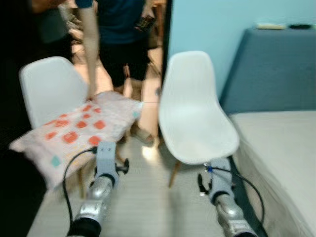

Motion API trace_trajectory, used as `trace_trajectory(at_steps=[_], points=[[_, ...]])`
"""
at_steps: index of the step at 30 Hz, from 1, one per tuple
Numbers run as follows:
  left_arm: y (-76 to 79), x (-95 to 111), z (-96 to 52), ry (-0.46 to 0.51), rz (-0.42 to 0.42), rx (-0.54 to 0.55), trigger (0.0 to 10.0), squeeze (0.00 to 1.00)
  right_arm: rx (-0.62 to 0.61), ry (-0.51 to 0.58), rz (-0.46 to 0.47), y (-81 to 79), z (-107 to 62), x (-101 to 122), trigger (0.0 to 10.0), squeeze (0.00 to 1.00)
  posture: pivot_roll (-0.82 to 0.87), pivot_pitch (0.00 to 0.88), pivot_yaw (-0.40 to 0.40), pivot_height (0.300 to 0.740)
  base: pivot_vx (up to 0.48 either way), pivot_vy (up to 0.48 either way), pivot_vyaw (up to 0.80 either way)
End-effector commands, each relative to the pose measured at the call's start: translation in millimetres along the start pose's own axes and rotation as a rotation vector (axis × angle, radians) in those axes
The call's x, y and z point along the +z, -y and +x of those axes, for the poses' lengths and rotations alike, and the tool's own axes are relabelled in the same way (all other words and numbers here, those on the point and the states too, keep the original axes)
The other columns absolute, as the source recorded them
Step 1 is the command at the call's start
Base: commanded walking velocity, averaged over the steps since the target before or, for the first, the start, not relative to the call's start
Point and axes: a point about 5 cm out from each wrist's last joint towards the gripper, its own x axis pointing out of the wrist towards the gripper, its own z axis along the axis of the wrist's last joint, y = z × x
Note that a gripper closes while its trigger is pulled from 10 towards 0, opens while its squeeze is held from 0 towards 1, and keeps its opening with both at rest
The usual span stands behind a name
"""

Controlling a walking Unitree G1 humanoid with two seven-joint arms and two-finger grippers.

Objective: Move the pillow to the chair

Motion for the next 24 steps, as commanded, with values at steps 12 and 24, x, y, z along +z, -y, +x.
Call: trace_trajectory(at_steps=[12,24], points=[[1.9,-10.8,-4.9,-0.024,0.001,0.024,10.0,0.0,0.038,-0.043,-0.119,4.0,2.5,-1.2,10.0,0.0,-0.03,0.041,-0.036,0.74,0.254,0.0,-0.49],[6.8,-30.3,-20.6,-0.053,-0.043,0.044,10.0,0.0,0.111,-0.051,-0.183,4.5,7.4,6.2,10.0,0.0,-0.01,0.052,-0.13,0.74,0.186,0.0,0.0]])
